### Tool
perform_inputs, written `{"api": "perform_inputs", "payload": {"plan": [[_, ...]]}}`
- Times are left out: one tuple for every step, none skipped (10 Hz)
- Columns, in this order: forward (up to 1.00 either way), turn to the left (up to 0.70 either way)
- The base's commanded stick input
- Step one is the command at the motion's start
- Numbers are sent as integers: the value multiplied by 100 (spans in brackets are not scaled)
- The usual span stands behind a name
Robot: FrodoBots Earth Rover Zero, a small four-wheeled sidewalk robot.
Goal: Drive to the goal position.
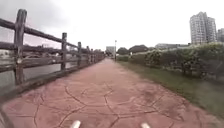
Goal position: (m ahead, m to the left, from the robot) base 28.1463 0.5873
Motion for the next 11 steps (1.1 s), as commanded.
{"api": "perform_inputs", "payload": {"plan": [[70, 0], [70, 0], [70, 0], [70, 0], [70, 0], [70, 0], [70, 0], [70, 0], [70, 0], [70, 0], [70, 0]]}}
